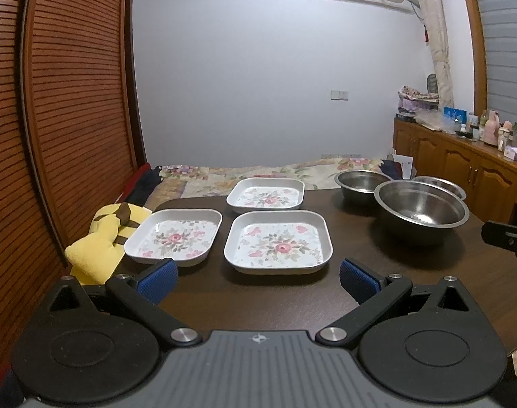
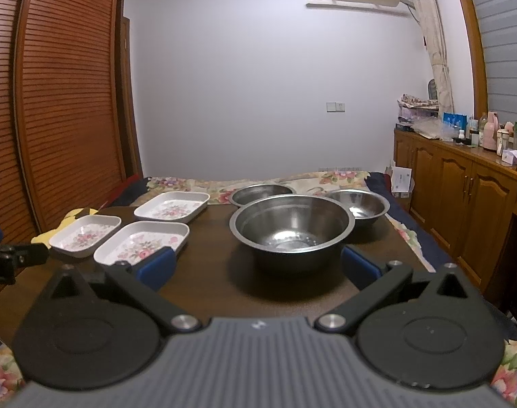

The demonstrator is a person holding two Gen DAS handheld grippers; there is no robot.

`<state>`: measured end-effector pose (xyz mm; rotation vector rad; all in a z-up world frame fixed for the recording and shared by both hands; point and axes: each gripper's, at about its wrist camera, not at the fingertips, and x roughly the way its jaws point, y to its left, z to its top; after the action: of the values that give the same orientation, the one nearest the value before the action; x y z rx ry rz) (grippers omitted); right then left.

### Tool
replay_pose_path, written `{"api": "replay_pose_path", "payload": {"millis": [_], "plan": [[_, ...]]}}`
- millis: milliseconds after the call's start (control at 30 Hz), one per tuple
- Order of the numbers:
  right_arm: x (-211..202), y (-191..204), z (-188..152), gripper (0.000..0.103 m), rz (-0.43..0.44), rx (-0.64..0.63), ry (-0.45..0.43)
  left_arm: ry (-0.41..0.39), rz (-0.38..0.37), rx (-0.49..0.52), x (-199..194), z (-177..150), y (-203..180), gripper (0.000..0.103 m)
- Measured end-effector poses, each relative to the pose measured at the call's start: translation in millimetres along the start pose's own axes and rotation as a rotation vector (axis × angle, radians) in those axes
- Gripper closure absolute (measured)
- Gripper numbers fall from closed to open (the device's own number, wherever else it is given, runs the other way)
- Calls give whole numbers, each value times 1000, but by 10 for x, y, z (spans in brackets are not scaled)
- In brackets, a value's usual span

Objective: Organize plates and bowls

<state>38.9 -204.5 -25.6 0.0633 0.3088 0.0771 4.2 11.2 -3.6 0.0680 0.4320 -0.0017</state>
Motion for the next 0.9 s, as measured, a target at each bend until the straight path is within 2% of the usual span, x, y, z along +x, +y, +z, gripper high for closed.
{"api": "replay_pose_path", "payload": {"millis": [600, 900], "plan": [[156, 140, -26, 0, 29, -32, 13, 77, 21, -6, 325, -165, 184, 0], [264, 253, -25, 0, 58, -44, 23, 117, -5, -16, 430, -179, 333, 0]]}}
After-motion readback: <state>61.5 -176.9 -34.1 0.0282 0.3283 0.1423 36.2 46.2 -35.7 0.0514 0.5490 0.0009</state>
